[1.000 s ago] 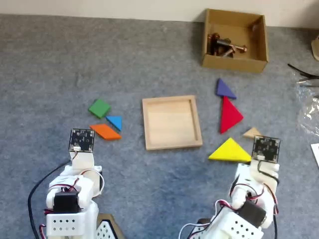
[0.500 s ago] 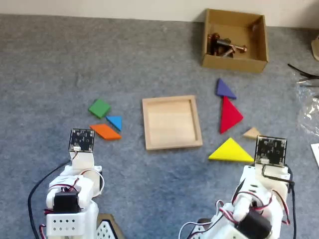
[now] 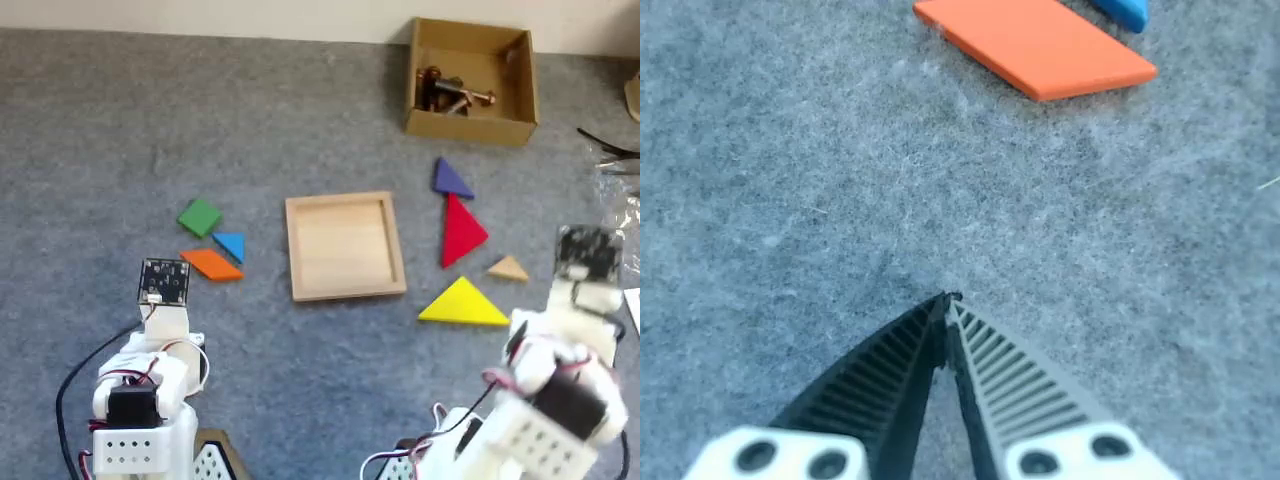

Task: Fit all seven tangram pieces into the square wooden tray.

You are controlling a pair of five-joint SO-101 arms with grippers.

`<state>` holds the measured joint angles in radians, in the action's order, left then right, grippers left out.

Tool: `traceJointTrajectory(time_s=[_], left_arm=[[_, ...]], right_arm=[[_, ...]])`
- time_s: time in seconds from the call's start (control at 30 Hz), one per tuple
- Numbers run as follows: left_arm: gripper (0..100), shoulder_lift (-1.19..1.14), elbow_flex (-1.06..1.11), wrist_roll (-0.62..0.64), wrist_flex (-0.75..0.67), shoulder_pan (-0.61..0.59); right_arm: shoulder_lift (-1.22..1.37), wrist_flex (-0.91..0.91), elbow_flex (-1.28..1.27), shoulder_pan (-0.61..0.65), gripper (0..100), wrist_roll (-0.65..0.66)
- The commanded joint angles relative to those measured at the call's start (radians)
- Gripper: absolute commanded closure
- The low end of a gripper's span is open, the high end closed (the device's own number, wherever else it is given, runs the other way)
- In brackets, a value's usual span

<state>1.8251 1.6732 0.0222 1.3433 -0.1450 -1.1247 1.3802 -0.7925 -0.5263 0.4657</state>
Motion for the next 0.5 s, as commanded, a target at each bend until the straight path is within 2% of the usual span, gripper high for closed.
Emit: traceJointTrajectory(time_s=[0.0, 0.23, 0.47], left_arm=[[99, 0.005, 0.022, -0.006, 0.008, -0.012], [99, 0.005, 0.022, -0.006, 0.008, -0.012], [99, 0.005, 0.022, -0.006, 0.008, -0.012]], right_arm=[[0.185, 0.031, 0.166, 0.088, 83.2, -0.058], [0.544, 0.209, 0.478, 0.298, 82.9, -0.150], [0.855, 0.297, 0.792, 0.418, 82.7, -0.227]])
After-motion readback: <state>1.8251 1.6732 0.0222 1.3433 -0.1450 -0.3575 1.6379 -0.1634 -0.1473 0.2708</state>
